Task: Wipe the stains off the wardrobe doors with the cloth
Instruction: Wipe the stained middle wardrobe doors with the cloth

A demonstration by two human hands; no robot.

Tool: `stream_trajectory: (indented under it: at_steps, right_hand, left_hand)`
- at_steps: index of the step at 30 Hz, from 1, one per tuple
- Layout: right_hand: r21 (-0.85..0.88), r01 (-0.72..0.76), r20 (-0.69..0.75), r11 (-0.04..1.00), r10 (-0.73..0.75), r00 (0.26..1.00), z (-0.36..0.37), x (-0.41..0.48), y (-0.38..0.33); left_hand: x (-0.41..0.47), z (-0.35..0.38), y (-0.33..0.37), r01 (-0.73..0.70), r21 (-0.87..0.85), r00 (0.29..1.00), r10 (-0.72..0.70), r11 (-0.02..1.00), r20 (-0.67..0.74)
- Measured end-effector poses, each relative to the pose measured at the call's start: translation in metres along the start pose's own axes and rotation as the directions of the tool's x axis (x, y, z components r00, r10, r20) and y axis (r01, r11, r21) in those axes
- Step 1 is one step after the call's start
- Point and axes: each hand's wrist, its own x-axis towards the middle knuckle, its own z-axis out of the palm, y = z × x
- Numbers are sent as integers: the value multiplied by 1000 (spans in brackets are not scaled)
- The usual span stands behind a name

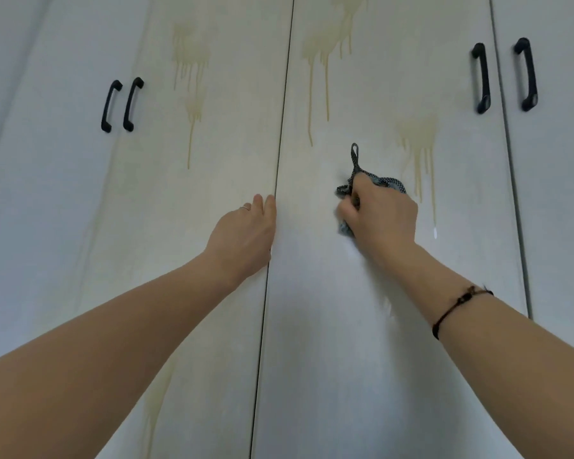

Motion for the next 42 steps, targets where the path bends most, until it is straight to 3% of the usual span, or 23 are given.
stream_trajectory:
  at_steps: [3,7,10,12,15,18,19,21,24,26,30,32,34,37,40,41,42]
  right_hand:
    - [42,18,75,999,-22,997,7,-60,-13]
    - [151,388,160,909,-410,898,11,-157,-30]
    - [117,529,156,840,-542,826,16,-129,-28]
    - [9,493,86,870,-492,866,21,-72,-38]
    - [21,265,87,964,-266,960,31,36,-64]
    - [65,162,-31,985,-160,987,48,71,-82]
    - [111,198,-34,974,-196,980,51,57,-87]
    - [221,336,110,916,-365,924,48,-15,-92]
    - [363,484,330,796,-596,732,36,-102,-74]
    - [372,518,310,770,-629,713,28,-101,-66]
    - [241,427,58,872,-452,890,43,41,-64]
    - [177,196,48,964,-207,977,48,110,-63]
    - [200,111,71,974,-127,989,48,115,-72]
    - [292,96,313,952,-190,931,32,22,-82]
    - [187,-113,706,976,-53,706,-9,-55,-75]
    - [139,-170,768,976,2,641,-17,-62,-69]
    - [98,-201,778,975,51,626,-25,-59,-62]
  left_hand:
    - [1,4,0,28,-7,999,-28,1000,-36]
    - [4,4,-16,26,-78,996,-32,997,-77]
    - [8,0,-23,1,-42,996,-5,999,-88]
    - [13,-2,-27,27,-78,989,-38,997,-145]
    - [37,-3,-34,-5,-299,955,-84,954,-283]
    - [62,-12,-45,-95,-342,940,-29,935,-339]
    - [71,-15,-51,-102,-357,950,-16,929,-313]
    - [79,-15,-62,-135,-354,966,43,926,-256]
    - [99,-11,-75,-201,-365,972,138,909,-191]
    - [104,-18,-73,-249,-356,967,207,901,-152]
    - [127,-35,-78,-268,-391,962,263,880,-70]
    - [137,-38,-80,-240,-454,967,252,858,-36]
    - [136,-41,-81,-222,-481,970,244,848,-18]
    - [135,-45,-79,-197,-500,967,251,843,43]
    - [136,-50,-74,-164,-487,964,243,858,104]
    - [136,-52,-72,-147,-488,961,242,860,136]
    - [136,-55,-69,-126,-487,955,239,864,176]
